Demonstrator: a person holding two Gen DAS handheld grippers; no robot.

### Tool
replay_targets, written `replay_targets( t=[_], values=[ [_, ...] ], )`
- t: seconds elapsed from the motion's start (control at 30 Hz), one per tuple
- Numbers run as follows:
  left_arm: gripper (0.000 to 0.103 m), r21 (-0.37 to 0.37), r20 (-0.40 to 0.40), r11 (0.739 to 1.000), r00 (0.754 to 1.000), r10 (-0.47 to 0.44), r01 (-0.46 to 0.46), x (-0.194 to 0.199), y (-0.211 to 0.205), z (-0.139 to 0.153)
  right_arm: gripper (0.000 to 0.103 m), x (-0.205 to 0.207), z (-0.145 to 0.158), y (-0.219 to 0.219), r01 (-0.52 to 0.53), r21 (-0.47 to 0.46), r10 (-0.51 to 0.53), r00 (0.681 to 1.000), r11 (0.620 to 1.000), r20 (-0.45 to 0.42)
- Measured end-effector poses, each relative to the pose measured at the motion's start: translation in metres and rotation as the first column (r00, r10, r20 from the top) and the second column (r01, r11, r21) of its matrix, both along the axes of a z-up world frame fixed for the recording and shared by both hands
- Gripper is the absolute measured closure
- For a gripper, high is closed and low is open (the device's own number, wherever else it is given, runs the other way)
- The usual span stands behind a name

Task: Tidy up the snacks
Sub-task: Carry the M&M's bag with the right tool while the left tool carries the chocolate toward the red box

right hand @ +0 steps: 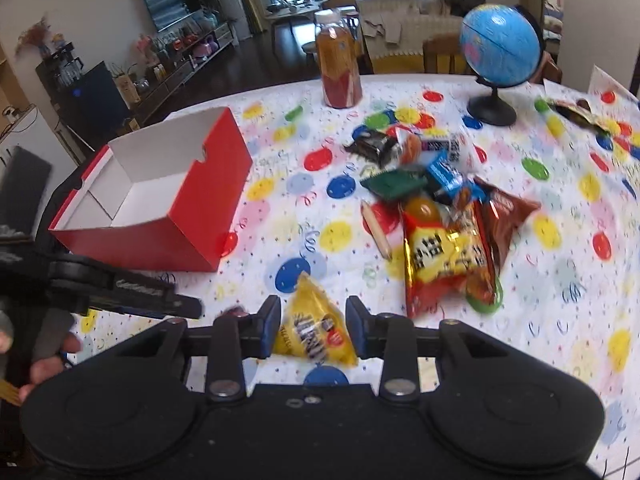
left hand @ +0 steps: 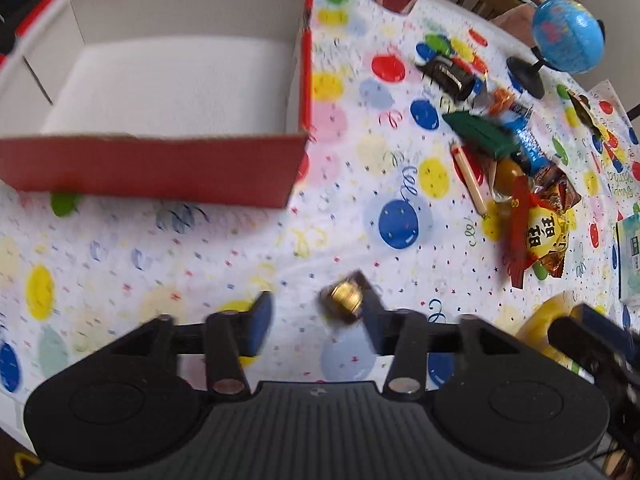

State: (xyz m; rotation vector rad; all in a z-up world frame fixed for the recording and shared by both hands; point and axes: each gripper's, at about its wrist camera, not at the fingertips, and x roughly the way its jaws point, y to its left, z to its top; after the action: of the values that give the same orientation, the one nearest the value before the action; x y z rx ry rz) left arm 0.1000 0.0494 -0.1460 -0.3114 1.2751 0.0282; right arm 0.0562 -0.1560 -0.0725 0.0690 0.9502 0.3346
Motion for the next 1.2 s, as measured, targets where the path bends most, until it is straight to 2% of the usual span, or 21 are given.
replay_targets(
  t=[0.2, 0.33, 0.4, 0.47, 0.53, 0.6, 0.77, 0.83, 1.03, 1.2],
  values=[
    [0.039, -0.007, -0.020, 1.000, 1.000, -0.007, 0.007, 0.018, -0.020, -0.025, 0.069, -0.005, -0.006, -0.015, 0.014, -0.022, -0.014, 1.000, 1.000, 0.012],
    [0.040, -0.016, -0.020, 1.000, 1.000, -0.014, 0.014, 0.023, -0.029, -0.033, 0.064, -0.007, -0.024, -0.024, -0.012, -0.015, 0.011, 0.998, 1.000, -0.066],
    [0.040, -0.003, -0.027, 1.000, 1.000, -0.014, 0.014, 0.022, -0.034, -0.037, 0.063, -0.013, -0.030, -0.024, -0.059, -0.016, 0.057, 0.994, 0.998, -0.094],
    [0.041, -0.010, -0.041, 1.000, 0.999, -0.001, 0.001, 0.021, -0.034, -0.041, 0.057, -0.018, -0.036, -0.021, -0.098, -0.024, 0.095, 0.989, 0.995, -0.109],
    [0.041, -0.006, -0.035, 1.000, 0.999, 0.009, -0.009, 0.019, -0.034, -0.040, 0.039, -0.022, -0.040, -0.018, -0.134, -0.028, 0.130, 0.984, 0.991, -0.120],
    [0.044, -0.004, -0.037, 1.000, 0.999, 0.022, -0.023, 0.018, -0.032, -0.040, 0.033, -0.025, -0.043, -0.013, -0.169, -0.028, 0.164, 0.978, 0.985, -0.125],
    [0.058, 0.023, -0.037, 0.999, 0.999, 0.038, -0.037, 0.015, -0.029, -0.039, 0.040, -0.028, -0.067, 0.007, -0.272, -0.074, 0.254, 0.948, 0.959, -0.194],
    [0.062, 0.016, -0.037, 0.999, 0.998, 0.043, -0.042, 0.013, -0.028, -0.039, 0.051, -0.031, -0.076, 0.014, -0.292, -0.102, 0.265, 0.940, 0.951, -0.216],
    [0.064, 0.028, -0.025, 0.999, 0.999, 0.042, -0.041, 0.007, -0.026, -0.038, 0.073, -0.035, -0.083, 0.015, -0.272, -0.134, 0.241, 0.948, 0.953, -0.210],
    [0.064, 0.019, -0.016, 0.999, 0.999, 0.045, -0.045, 0.001, -0.021, -0.033, 0.076, -0.038, -0.077, 0.009, -0.238, -0.131, 0.211, 0.959, 0.962, -0.188]
  ],
)
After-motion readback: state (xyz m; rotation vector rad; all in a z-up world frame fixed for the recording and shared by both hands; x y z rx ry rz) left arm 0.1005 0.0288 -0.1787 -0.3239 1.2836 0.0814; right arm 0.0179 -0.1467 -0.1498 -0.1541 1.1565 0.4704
